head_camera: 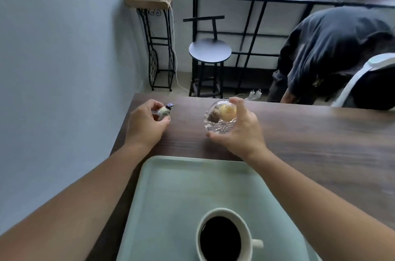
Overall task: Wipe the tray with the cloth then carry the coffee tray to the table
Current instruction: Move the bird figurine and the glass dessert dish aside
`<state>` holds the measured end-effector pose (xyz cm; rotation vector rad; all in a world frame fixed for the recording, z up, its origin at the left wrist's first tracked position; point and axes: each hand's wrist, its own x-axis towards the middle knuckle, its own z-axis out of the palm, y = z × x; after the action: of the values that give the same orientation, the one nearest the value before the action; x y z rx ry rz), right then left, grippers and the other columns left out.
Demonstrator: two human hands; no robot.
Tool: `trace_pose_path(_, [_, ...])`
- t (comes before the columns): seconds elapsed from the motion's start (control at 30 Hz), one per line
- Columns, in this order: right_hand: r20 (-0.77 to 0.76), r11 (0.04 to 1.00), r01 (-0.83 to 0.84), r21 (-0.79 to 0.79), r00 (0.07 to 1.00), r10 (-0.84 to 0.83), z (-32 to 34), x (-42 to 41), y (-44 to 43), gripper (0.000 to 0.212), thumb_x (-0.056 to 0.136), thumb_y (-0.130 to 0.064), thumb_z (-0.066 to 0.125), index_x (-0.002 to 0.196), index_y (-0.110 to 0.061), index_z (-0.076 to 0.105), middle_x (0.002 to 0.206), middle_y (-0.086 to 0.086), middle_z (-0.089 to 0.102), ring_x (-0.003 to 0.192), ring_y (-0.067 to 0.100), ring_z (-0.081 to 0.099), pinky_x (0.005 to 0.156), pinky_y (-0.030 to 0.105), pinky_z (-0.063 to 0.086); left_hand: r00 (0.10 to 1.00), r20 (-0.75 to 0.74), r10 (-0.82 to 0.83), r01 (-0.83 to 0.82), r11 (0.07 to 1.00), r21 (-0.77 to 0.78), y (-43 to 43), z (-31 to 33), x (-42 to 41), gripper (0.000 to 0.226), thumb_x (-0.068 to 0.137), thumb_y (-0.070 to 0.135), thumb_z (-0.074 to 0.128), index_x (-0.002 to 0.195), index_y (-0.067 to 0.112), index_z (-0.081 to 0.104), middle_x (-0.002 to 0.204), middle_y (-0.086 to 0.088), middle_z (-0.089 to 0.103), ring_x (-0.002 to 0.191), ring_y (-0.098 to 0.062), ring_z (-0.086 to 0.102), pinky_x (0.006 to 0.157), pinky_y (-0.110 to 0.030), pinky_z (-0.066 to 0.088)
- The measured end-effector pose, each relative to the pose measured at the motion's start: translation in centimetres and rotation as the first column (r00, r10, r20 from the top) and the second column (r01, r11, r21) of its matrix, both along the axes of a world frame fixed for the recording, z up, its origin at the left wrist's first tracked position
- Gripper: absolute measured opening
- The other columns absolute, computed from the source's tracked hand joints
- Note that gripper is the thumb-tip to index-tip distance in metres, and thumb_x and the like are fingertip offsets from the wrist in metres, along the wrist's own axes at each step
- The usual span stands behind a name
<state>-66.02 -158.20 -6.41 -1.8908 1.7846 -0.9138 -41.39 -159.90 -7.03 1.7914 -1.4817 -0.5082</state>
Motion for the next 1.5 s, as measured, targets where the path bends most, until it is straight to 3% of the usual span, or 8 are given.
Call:
trace_pose_path(0.6, [-0.094,0.960,-0.248,0.131,0.961,0.262,-2.4,7.7,-5.7,0.104,0.049,-0.051,0.084,0.138,-0.038,0.031,0.115,-0.003,0.057,0.112,0.018,0.047,0.097,0.036,0.047,0.997,0.012,0.081,-0.081,0.996,-0.039,-0.8,-2.6,6.0,0.069,0.071,0.029,0.082,0.131,0.032,0.049,0.096,0.008,0.068,0.088,-0.013,0.064,0.081,-0.028,0.047])
trace_pose_path(0.77, [-0.076,0.962,-0.230,0.149,0.967,0.244,-1.7,6.9,-4.6,0.134,0.043,-0.065,0.085,0.151,-0.040,0.009,0.151,0.002,0.039,0.141,0.023,0.030,0.115,0.045,0.031,0.997,-0.041,0.069,-0.071,0.997,-0.042,0.5,-2.8,5.6,0.091,0.071,0.027,0.085,0.144,0.031,0.031,0.102,0.008,0.063,0.091,-0.010,0.060,0.087,-0.024,0.042])
trace_pose_path(0.97, [-0.009,0.999,-0.020,-0.050,1.000,0.020,0.0,0.0,4.9,0.092,0.074,-0.053,0.076,0.149,-0.025,0.031,0.146,-0.008,0.041,0.135,0.007,0.032,0.111,0.025,0.026,0.984,-0.165,0.061,-0.059,0.998,0.017,5.2,-2.4,5.8,0.096,0.074,0.025,0.083,0.149,0.028,0.022,0.136,-0.004,0.051,0.113,-0.012,0.058,0.100,-0.032,0.046])
trace_pose_path(1.1, [-0.066,0.970,0.220,-0.100,0.972,-0.227,-1.7,-7.6,15.2,0.054,0.073,-0.027,0.083,0.122,-0.026,0.060,0.116,0.002,0.064,0.107,0.015,0.050,0.097,0.026,0.035,0.998,-0.011,0.061,-0.061,0.998,-0.032,14.0,-1.5,4.3,0.039,0.081,0.019,0.074,0.117,0.021,0.059,0.102,0.002,0.060,0.083,-0.007,0.061,0.081,-0.026,0.051])
trace_pose_path(1.23, [-0.043,0.943,0.326,0.066,0.945,-0.323,-3.8,-10.9,22.2,0.072,0.060,-0.025,0.086,0.106,-0.067,0.051,0.101,0.006,0.072,0.099,0.022,0.065,0.089,0.002,0.036,0.993,0.114,-0.042,0.011,0.965,0.263,21.3,-1.7,3.3,0.040,0.078,0.033,0.072,0.112,0.041,0.052,0.074,0.012,0.061,0.061,-0.007,0.059,0.058,-0.028,0.047])
trace_pose_path(1.3, [-0.040,0.948,0.319,0.018,0.947,-0.318,-4.4,-10.5,23.8,0.054,0.066,-0.044,0.075,0.115,-0.058,0.054,0.104,0.007,0.070,0.108,0.000,0.060,0.093,-0.006,0.027,0.984,0.169,-0.063,0.008,0.951,0.309,22.6,-2.2,2.9,0.045,0.082,0.035,0.065,0.122,0.043,0.048,0.087,0.011,0.066,0.074,-0.011,0.065,0.063,-0.034,0.050])
trace_pose_path(1.37, [0.011,0.957,0.291,-0.008,0.957,-0.291,-4.6,-10.1,24.7,0.050,0.075,-0.024,0.074,0.121,-0.035,0.061,0.120,0.008,0.067,0.121,-0.021,0.042,0.104,0.004,0.028,0.981,0.191,-0.042,-0.010,0.964,0.266,23.0,-2.6,2.3,0.054,0.085,0.025,0.062,0.137,0.033,0.047,0.113,0.004,0.068,0.096,-0.023,0.067,0.072,-0.038,0.053])
trace_pose_path(1.5, [0.092,0.942,0.331,0.058,0.938,-0.335,-4.3,-9.6,24.3,0.067,0.078,0.006,0.071,0.131,-0.033,0.056,0.135,0.003,0.060,0.135,0.008,0.042,0.109,0.017,0.027,0.969,0.243,-0.032,-0.014,0.983,0.184,23.2,-2.7,1.4,0.063,0.084,0.009,0.065,0.142,0.026,0.048,0.089,-0.001,0.059,0.070,-0.030,0.063,0.051,-0.037,0.048])
